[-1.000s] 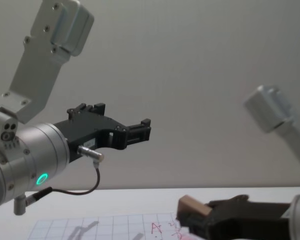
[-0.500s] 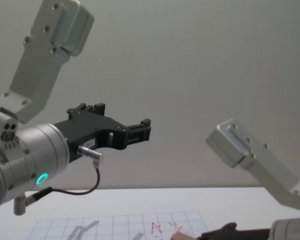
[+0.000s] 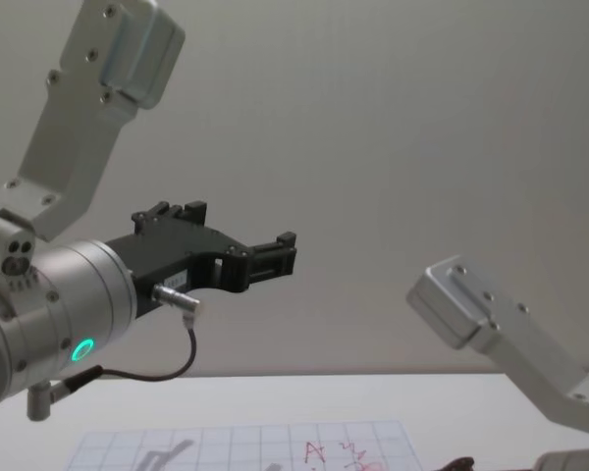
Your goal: Use the one hand to pick up the stamp and affix it onto the A4 paper.
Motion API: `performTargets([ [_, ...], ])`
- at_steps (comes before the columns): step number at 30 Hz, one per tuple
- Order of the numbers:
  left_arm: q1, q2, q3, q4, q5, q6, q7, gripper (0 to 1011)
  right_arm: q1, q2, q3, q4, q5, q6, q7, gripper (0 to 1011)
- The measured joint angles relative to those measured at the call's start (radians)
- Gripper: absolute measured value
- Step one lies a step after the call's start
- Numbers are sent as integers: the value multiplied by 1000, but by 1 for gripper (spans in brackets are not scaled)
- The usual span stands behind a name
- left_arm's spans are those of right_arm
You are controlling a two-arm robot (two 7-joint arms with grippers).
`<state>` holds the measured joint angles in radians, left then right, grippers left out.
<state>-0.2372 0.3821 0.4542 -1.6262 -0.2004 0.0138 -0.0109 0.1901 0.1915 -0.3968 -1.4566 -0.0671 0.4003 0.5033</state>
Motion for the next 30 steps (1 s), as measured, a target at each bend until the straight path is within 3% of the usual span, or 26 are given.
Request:
performTargets([
  [16,0,0,0,0,0,0,0,1001,2,-10,16,-30,102,-18,-66,220],
  [23,0,0,0,0,0,0,0,1001,8,-7,45,-87,178,-38,-112,220],
  [30,0,0,0,0,0,0,0,1001,-6,28,93,-159,259,-43,-179,220],
])
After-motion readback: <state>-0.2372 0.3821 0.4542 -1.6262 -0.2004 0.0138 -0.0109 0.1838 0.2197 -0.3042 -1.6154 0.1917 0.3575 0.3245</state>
